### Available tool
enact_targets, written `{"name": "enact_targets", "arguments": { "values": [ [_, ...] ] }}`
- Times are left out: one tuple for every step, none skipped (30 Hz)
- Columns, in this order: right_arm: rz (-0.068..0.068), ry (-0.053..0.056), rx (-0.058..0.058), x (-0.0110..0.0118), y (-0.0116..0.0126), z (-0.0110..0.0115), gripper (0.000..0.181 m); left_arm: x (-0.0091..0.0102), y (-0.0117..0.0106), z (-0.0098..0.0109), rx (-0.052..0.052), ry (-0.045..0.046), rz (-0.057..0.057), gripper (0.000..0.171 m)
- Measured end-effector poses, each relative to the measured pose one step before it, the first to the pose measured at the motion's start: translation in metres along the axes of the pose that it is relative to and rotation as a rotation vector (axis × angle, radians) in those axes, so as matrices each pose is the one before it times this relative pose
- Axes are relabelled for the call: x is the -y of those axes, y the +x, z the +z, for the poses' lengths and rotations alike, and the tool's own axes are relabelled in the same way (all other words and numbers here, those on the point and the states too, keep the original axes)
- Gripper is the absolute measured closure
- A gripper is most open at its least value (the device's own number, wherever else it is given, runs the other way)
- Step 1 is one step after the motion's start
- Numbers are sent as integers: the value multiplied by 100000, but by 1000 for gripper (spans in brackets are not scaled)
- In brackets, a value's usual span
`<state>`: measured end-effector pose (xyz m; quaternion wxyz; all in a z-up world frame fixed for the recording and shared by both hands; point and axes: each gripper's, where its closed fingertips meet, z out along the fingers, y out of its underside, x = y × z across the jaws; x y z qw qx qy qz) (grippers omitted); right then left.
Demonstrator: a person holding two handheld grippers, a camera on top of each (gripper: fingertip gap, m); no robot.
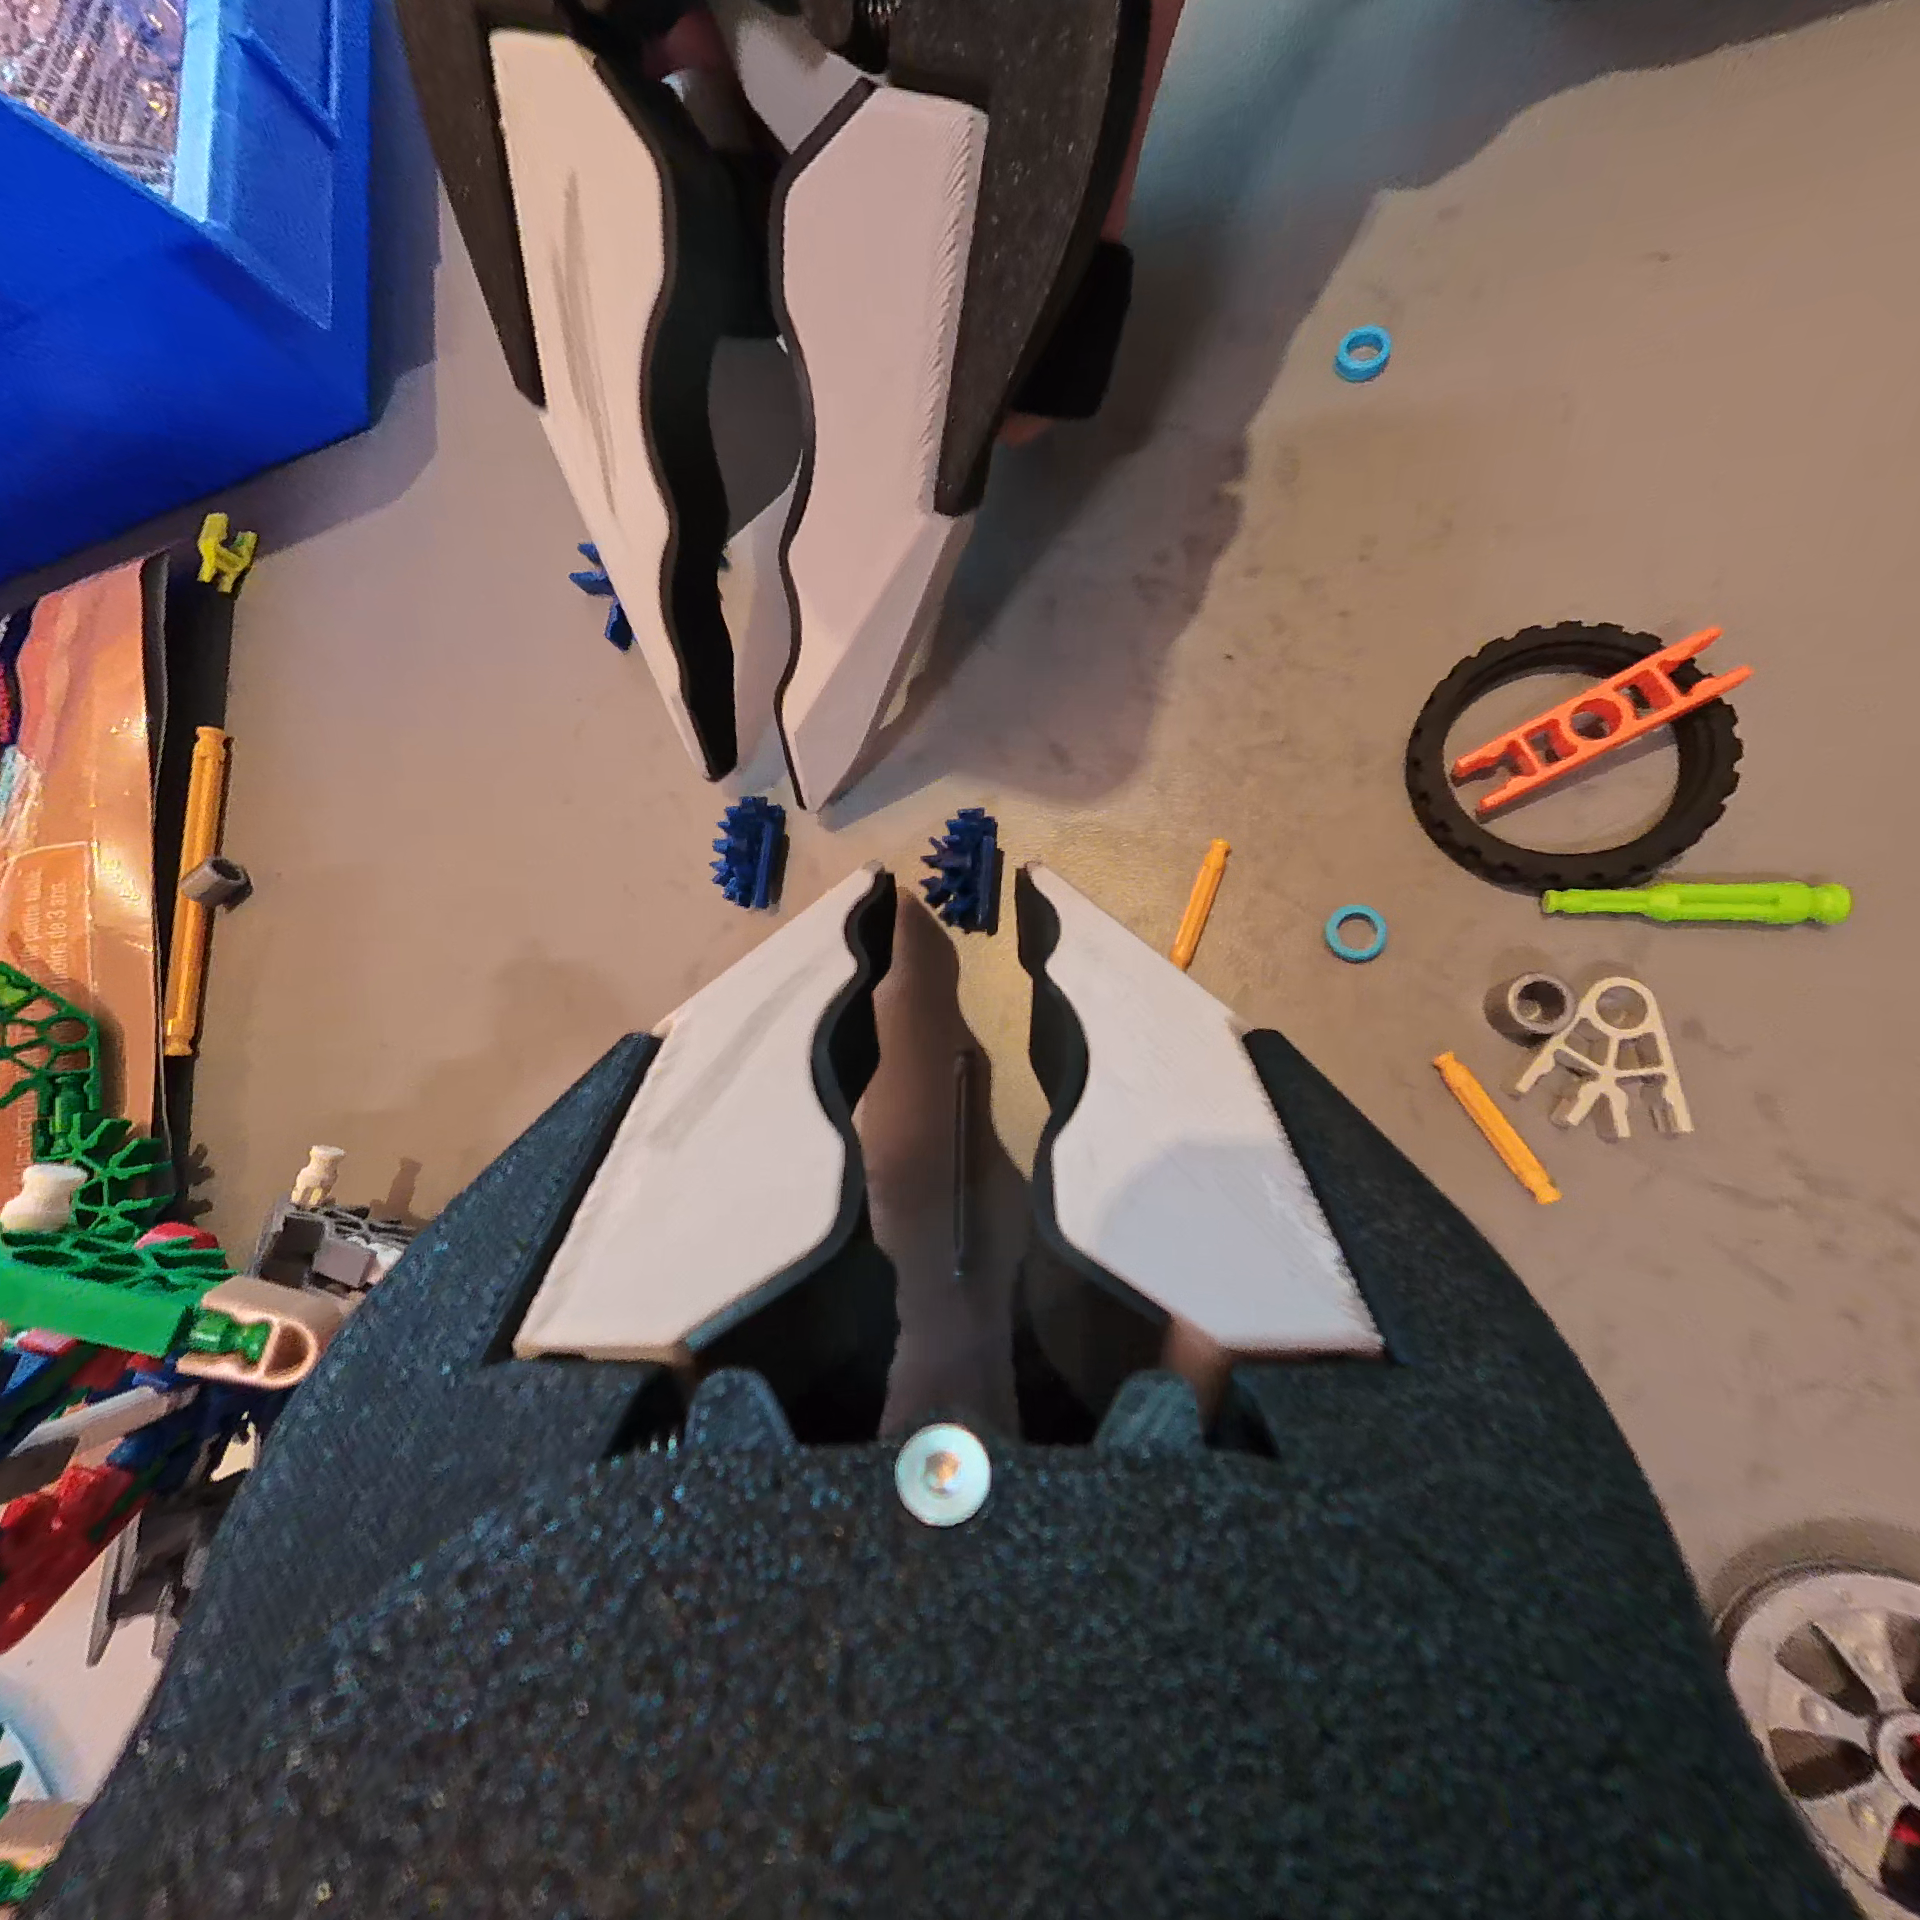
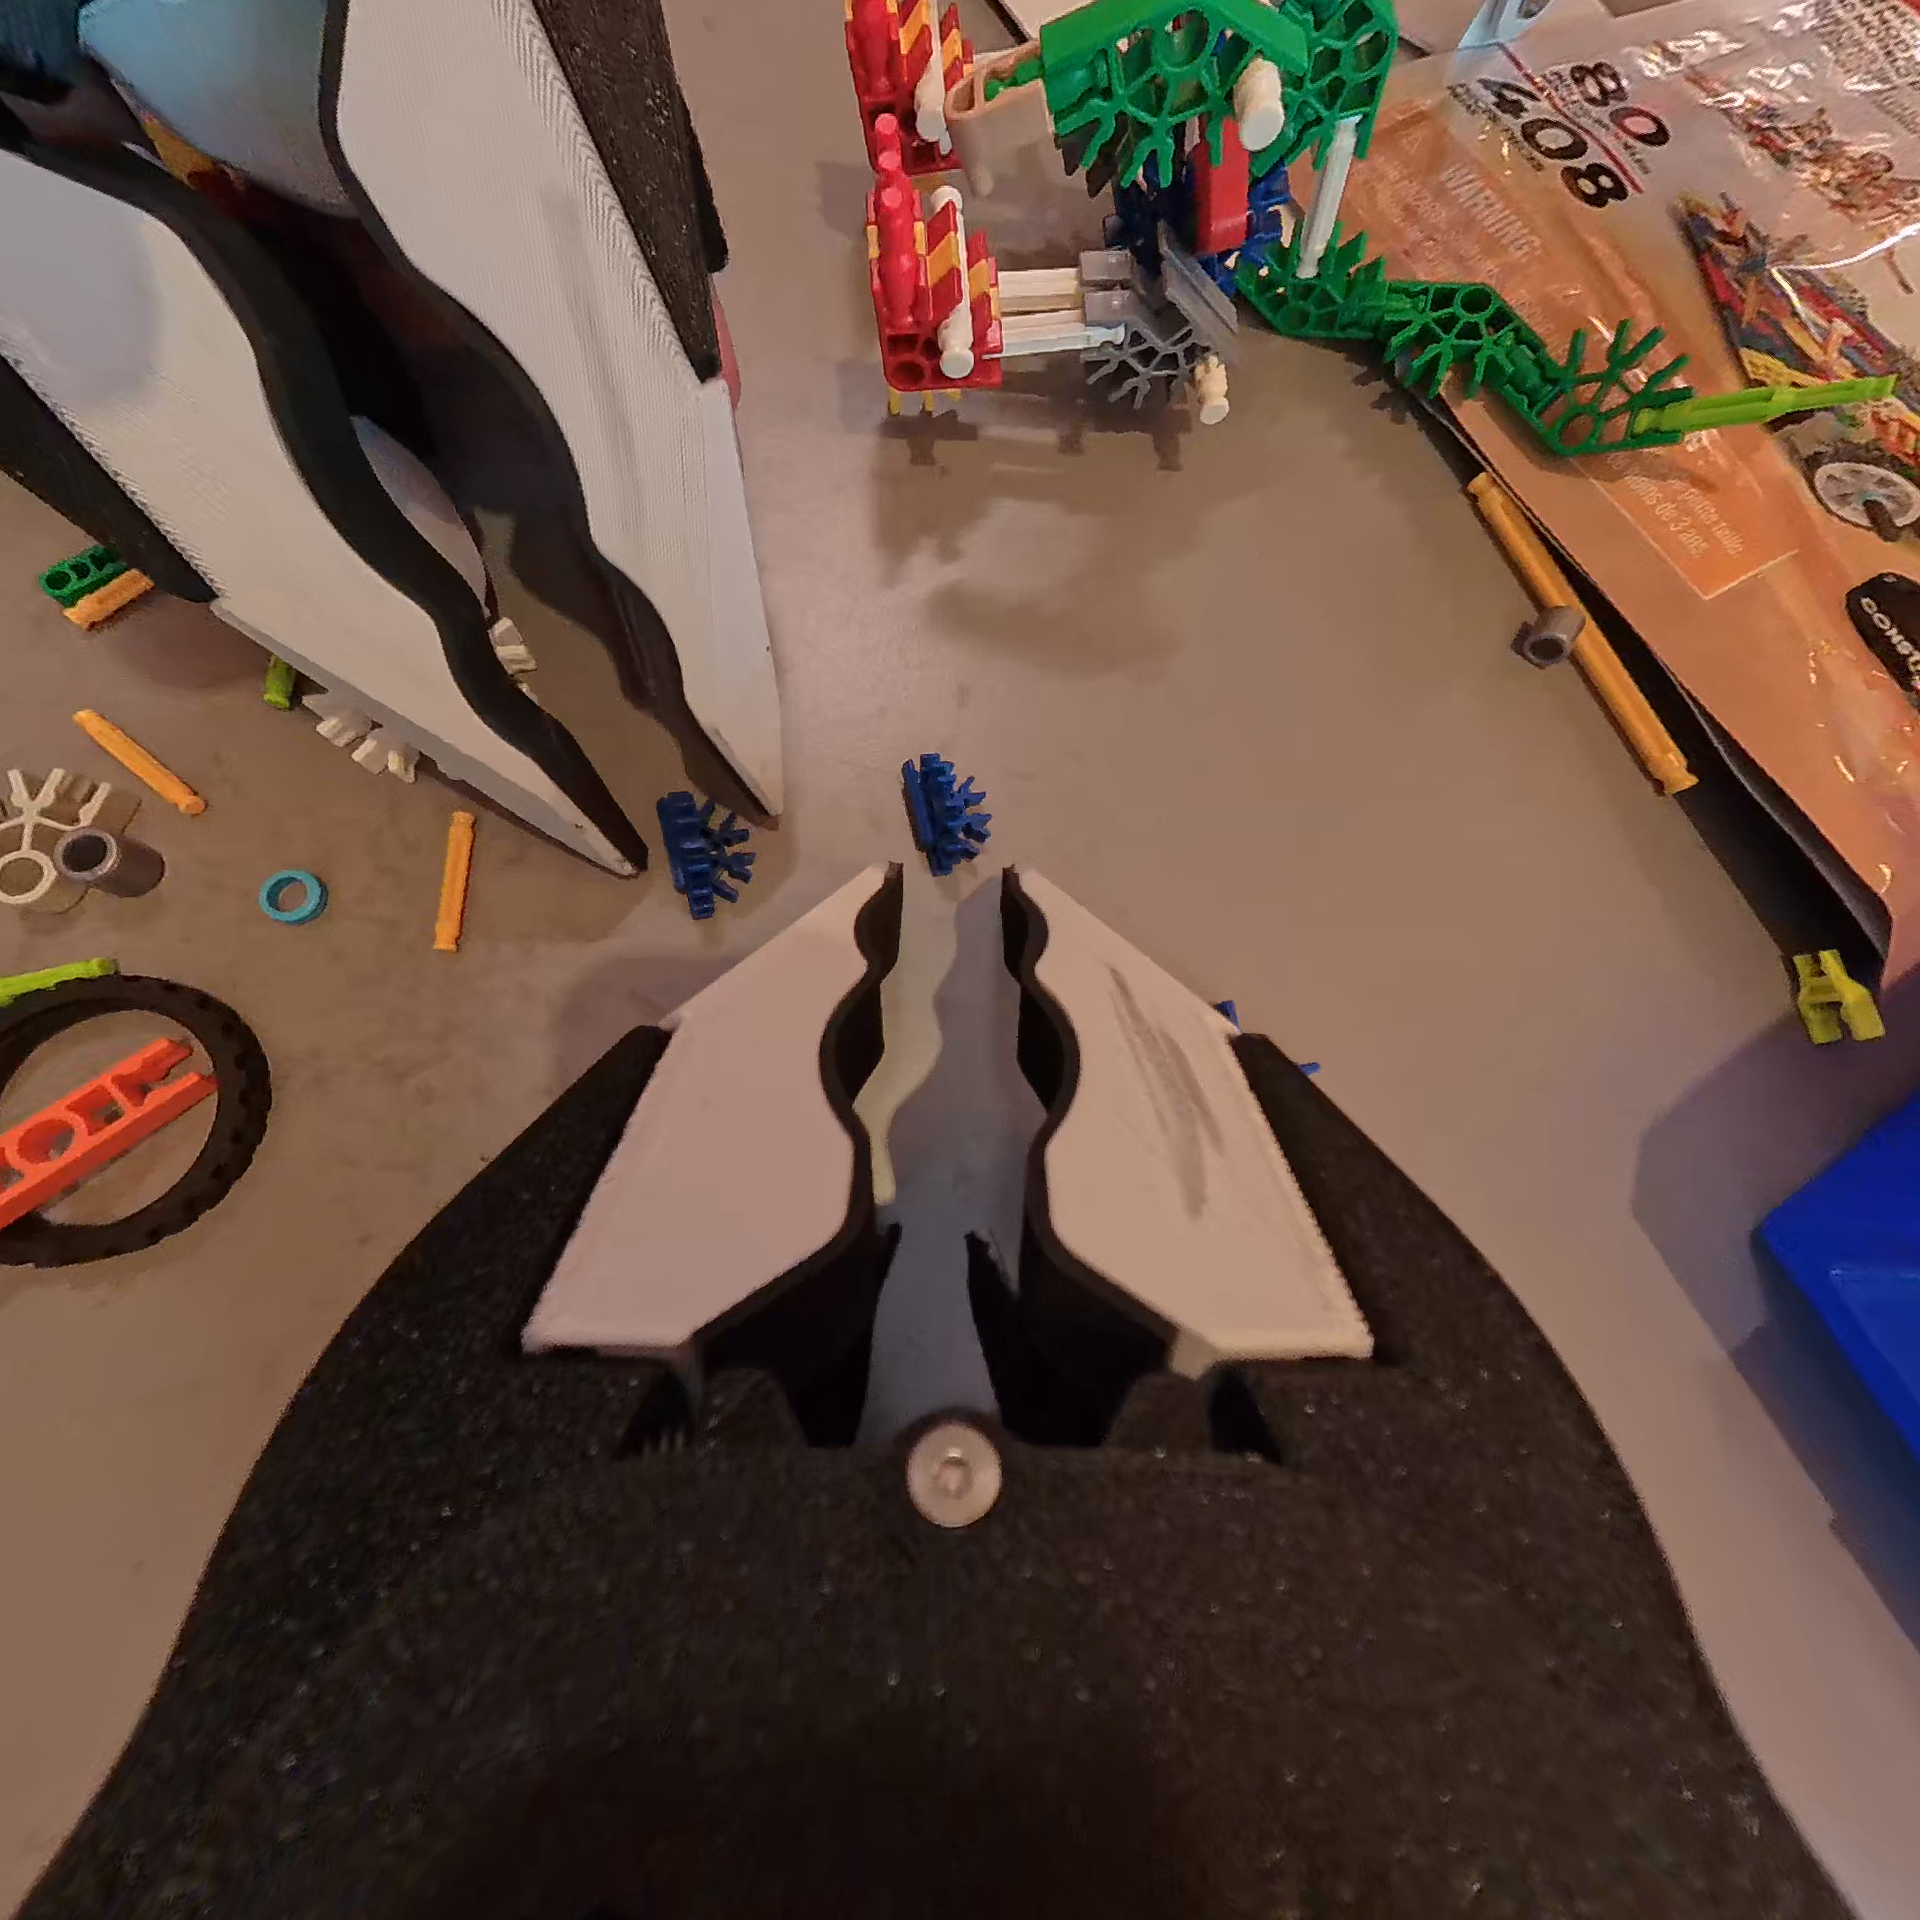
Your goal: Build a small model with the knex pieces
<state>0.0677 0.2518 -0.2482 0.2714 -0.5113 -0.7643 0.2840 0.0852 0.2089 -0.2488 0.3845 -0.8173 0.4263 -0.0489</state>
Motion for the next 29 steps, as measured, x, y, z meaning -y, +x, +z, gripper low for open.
{"name": "enact_targets", "arguments": {
  "values": [
    [248, -74, -31, -33, 54, -2, 163, -35, -4, -23, -9, -133, 6, 151],
    [76, -91, 70, -26, 2, -3, 163, -46, 32, 13, -179, -260, -7, 151],
    [-164, -78, 80, -17, -28, 27, 163, 0, 36, 11, -191, -3, -13, 151],
    [-185, -73, 60, -13, -33, 29, 163, 6, 33, 0, -151, -30, 116, 152],
    [-128, -176, 115, -21, -39, 43, 163, 1, 26, 5, -28, -40, 194, 152],
    [-176, -290, 65, -38, -27, 49, 163, -2, 1, -4, 66, -39, 55, 152],
    [-231, -113, -36, -15, -26, 28, 163, 2, 25, 13, -90, -36, 32, 153],
    [-211, 102, -53, 34, -12, 20, 163, 3, 16, -2, -72, -3, 104, 153],
    [-152, 98, 19, 27, -29, 13, 163, -1, -8, 0, 89, -57, 25, 153],
    [-137, -53, -60, 2, -8, 15, 163, -21, -32, -7, 149, -127, -30, 153],
    [-196, -44, -204, 3, 16, 16, 163, -17, -54, -13, 176, -74, -98, 153],
    [-226, 33, -67, 14, -23, 17, 163, -25, -31, -8, 14, 12, -239, 153],
    [-167, 41, 61, 29, -40, 18, 163, -11, 4, -8, -87, 62, -157, 153],
    [-106, 40, 46, 25, -33, 16, 163, -10, -19, -3, -4, 43, -102, 153],
    [-96, 42, 29, 15, -23, 22, 163, -17, -21, -17, 29, -50, -164, 152],
    [-148, 41, 135, 22, -55, 11, 163, -13, -42, -10, 160, -96, -151, 152],
    [-259, 56, 425, 22, -100, 6, 163, -20, -59, -11, 177, -74, -225, 151],
    [-350, 92, 672, 24, -141, 4, 163, -29, -42, -11, 59, 26, -277, 151],
    [-536, 169, 1335, 40, -277, -11, 163, -14, -46, -13, 123, 35, -293, 150],
    [-909, 365, 2254, 81, -456, -26, 163, -17, -57, 0, 198, 37, -344, 149],
    [-1133, 566, 2140, 108, -476, -34, 163, -6, -83, -12, 303, 42, -459, 148],
    [-777, 664, 1200, 126, -278, -47, 163, -23, -83, -6, 246, -13, -502, 146],
    [97, 579, -144, 109, 36, -43, 163, -21, -71, -9, 219, -28, -425, 144],
    [827, 255, -1132, 41, 274, -51, 163, -7, -92, -8, 328, -2, -483, 142],
    [908, -27, -1046, -34, 273, -32, 163, -17, -68, 5, 118, -36, -664, 141],
    [475, -151, -563, -35, 139, -10, 163, -5, -52, -7, 77, 8, -550, 139],
    [-44, -274, 12, -47, -17, 56, 163, -4, -67, 4, 144, 61, -446, 138],
    [-450, -487, 617, -52, -179, 108, 163, 0, -74, 20, 240, 104, -599, 136],
    [-754, -641, 985, -69, -275, 133, 164, 27, -95, 45, 316, 210, -758, 134]
  ]
}}
